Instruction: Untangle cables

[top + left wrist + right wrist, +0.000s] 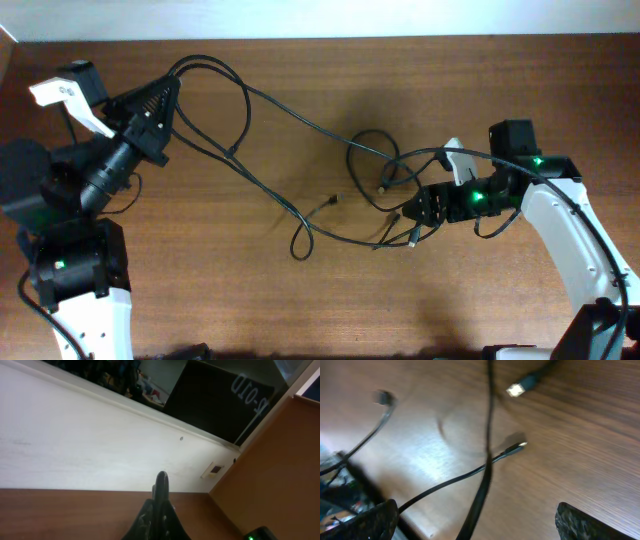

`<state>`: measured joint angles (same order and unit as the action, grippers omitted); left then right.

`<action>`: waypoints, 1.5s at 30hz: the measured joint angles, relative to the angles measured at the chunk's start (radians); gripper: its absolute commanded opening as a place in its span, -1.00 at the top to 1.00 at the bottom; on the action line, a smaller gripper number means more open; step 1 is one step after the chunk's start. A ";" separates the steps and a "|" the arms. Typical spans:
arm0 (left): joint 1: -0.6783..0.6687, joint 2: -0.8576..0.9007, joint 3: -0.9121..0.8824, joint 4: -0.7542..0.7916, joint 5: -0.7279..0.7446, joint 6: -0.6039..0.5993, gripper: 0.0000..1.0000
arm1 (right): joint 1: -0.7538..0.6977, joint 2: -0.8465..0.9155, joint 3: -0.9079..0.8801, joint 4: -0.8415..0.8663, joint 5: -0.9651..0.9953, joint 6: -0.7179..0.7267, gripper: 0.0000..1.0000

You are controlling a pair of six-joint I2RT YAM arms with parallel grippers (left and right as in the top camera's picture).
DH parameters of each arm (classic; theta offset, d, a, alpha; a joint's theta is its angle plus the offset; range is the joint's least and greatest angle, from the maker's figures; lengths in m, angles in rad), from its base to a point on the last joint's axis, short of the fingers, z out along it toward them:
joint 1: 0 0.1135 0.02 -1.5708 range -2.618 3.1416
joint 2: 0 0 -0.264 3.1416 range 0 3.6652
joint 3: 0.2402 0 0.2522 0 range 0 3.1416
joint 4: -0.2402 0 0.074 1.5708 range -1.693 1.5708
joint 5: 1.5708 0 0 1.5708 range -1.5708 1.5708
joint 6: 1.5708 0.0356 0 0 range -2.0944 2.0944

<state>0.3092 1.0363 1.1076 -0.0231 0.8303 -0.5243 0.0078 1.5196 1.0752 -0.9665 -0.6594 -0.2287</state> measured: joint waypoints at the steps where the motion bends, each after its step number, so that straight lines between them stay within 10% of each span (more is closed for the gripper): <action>1: 0.000 0.000 0.000 -0.003 0.000 0.000 1.00 | 0.000 0.000 0.000 -0.024 -0.074 -0.059 -0.98; 14: 0.001 0.001 0.000 -0.042 0.006 0.008 1.00 | -0.001 -0.018 0.000 -0.043 -0.333 -0.238 -0.98; 30: 0.002 0.002 0.000 -0.012 0.447 0.009 1.00 | -0.001 -0.025 0.000 0.218 -0.248 0.200 -0.98; 45: 0.001 0.002 0.002 0.538 0.464 -0.270 1.00 | -0.001 -0.195 0.000 0.151 -0.300 0.156 -0.98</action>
<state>0.3103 1.0382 1.1091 0.5148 1.2942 -0.7944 0.0067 1.3243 1.0756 -0.8154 -0.9596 -0.0727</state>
